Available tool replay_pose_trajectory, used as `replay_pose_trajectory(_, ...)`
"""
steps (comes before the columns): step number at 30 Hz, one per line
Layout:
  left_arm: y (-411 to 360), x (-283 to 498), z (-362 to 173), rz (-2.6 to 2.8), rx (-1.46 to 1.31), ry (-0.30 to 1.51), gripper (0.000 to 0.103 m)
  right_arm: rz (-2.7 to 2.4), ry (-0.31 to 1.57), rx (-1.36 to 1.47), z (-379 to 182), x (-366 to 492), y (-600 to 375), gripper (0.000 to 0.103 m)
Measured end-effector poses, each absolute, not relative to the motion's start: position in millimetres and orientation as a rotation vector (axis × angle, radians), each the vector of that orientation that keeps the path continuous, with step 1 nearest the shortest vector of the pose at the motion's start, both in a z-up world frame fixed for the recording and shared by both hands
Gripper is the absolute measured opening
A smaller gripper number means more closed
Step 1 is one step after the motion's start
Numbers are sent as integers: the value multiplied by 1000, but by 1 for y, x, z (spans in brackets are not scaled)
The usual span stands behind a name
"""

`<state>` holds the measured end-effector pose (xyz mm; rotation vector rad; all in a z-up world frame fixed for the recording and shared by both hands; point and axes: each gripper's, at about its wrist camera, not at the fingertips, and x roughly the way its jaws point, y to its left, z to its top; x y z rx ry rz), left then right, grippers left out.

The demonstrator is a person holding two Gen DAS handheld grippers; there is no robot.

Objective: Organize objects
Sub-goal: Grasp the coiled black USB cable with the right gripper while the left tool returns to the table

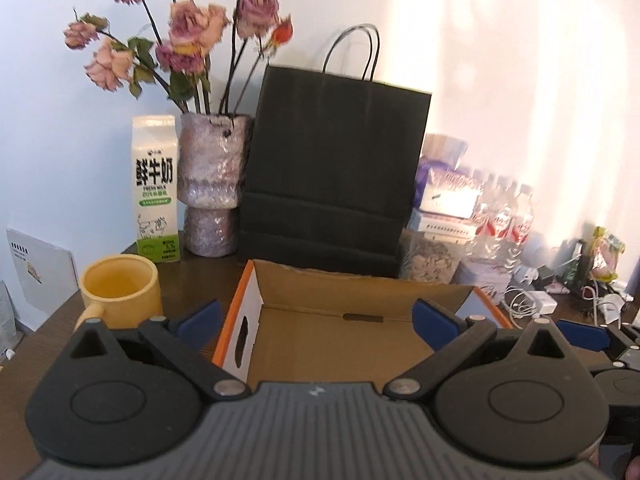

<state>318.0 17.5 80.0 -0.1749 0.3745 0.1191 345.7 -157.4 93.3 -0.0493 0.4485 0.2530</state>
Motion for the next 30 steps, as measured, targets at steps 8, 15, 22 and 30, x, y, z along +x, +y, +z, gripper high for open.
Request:
replay_pose_trajectory(8,13,274,89,86,-157,350,103,254,419,-70,104,309,-166,103)
replay_pose_trajectory(15,18,234,92,96,-145,335,103,246,410,-65,104,272,-184,103)
replay_pose_trajectory(22,26,194,90,113,-145,332,103,234,421,-63,92,235,-204,103)
replay_pose_trajectory(30,40,158,73,137,-157,367,103,216,451,-89,74,194,-230,103)
